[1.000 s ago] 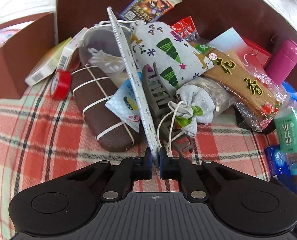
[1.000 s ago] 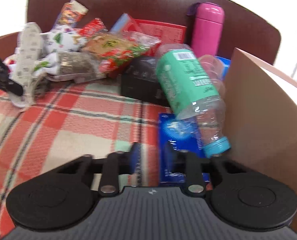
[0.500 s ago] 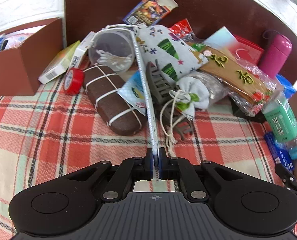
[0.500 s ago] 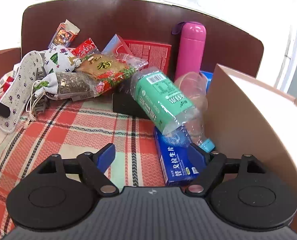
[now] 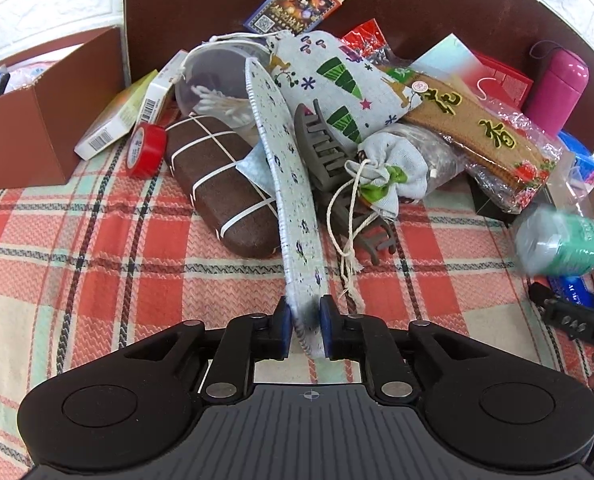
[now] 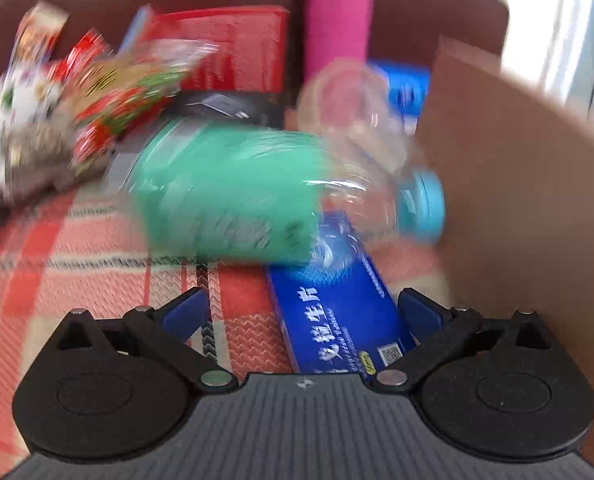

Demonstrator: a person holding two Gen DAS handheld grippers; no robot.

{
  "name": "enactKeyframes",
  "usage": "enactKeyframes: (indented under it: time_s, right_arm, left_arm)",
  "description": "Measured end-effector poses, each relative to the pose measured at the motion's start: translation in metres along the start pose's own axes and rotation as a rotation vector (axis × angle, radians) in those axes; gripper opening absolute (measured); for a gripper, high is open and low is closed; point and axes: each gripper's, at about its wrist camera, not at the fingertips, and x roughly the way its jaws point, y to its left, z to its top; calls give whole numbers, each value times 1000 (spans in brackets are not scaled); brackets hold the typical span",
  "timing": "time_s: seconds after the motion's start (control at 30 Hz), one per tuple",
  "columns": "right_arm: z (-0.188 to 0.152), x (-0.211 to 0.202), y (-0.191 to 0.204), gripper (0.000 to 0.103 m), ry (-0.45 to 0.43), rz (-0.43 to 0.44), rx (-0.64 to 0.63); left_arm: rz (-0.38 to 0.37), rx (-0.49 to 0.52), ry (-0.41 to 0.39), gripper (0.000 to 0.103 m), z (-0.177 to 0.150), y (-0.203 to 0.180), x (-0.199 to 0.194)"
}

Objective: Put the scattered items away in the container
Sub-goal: 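Close the left tool on the insole while the right tool grasps the blue medicine box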

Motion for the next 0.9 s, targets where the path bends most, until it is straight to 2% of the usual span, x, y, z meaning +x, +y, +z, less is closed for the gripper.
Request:
enactKeyframes:
  time_s: [0.03, 0.1, 0.17, 0.23, 0.3, 0.47, 0.63, 0.67, 0.7, 0.73, 0.77, 0.8, 0.9]
  right_arm:
    - [-2, -4, -3, 95, 2, 21, -4]
    - [-5, -13, -8, 74, 7, 64, -12]
    - [-9, -22, -9, 64, 16, 107, -23]
    - [-16, -31, -5, 63, 26, 148, -38]
    - [-24, -39, 7, 63, 31, 181, -73]
    - [-41, -59, 41, 62, 54, 316, -156]
    - [-53, -80, 65, 62, 103, 502, -201]
    - [-56, -84, 69, 62, 110, 517, -220]
    - [-58, -86, 74, 63, 106, 512, -240]
    - [-60, -88, 79, 63, 102, 507, -257]
    - [-61, -88, 81, 64, 98, 498, -261]
    - [-61, -89, 82, 65, 94, 491, -265]
    - [-59, -90, 84, 66, 89, 483, -260]
  left_arm:
    - [-4, -1, 2, 29, 0, 0, 1]
    - [-15, -8, 11, 29, -2, 1, 4]
    - [-23, -16, 21, 29, -4, 0, 7]
    - [-33, -16, 31, 29, -7, -2, 10]
    - [-43, -19, 31, 4, -9, -3, 9]
    - [-57, -22, 9, 0, -13, 2, -4]
    - [-47, 2, -18, 0, -23, 8, -27]
    - [-36, 9, -18, 5, -25, 9, -30]
    - [-23, 16, -18, 25, -27, 9, -31]
    - [-10, 23, -19, 29, -28, 9, -31]
    - [4, 29, -23, 37, -27, 9, -31]
    - [11, 31, -23, 42, -26, 10, -29]
    - [-6, 23, -21, 42, -18, 10, -21]
